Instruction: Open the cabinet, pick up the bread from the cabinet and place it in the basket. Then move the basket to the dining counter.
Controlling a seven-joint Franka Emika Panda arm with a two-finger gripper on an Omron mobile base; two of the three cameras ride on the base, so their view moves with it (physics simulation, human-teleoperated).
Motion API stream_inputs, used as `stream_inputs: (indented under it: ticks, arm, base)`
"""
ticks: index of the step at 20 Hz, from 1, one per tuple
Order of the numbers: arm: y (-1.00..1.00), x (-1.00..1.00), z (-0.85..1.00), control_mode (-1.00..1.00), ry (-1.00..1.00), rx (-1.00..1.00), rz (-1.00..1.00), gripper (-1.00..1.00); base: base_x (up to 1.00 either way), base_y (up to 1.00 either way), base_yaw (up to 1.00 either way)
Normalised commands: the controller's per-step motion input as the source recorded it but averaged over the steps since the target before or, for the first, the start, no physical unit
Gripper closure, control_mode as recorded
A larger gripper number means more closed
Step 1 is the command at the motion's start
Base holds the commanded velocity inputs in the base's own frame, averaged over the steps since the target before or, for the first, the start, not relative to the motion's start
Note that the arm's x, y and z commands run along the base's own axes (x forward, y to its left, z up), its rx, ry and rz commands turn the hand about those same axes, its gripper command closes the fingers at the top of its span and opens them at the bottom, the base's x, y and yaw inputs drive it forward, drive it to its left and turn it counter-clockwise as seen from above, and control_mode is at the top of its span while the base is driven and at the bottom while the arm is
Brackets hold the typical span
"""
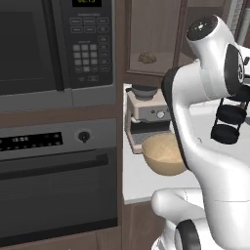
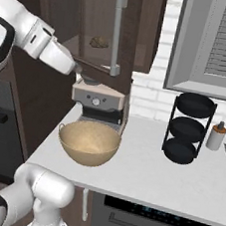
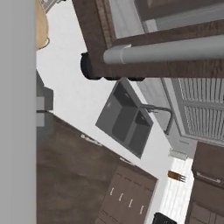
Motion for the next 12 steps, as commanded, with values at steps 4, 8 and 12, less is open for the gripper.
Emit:
stream_inputs:
  ticks: [4,8,12]
  arm:
    - [0.07,-0.09,0.0,-1.0,0.0,0.0,-0.03,-1.0]
    - [-0.58,-0.05,-0.06,-1.0,0.01,0.37,0.0,-1.0]
    - [-1.0,-0.02,-0.07,-1.0,-0.09,0.98,0.09,-1.0]
  base:
    - [0.0,0.0,0.0]
    - [0.0,0.0,0.0]
    - [0.0,0.0,0.0]
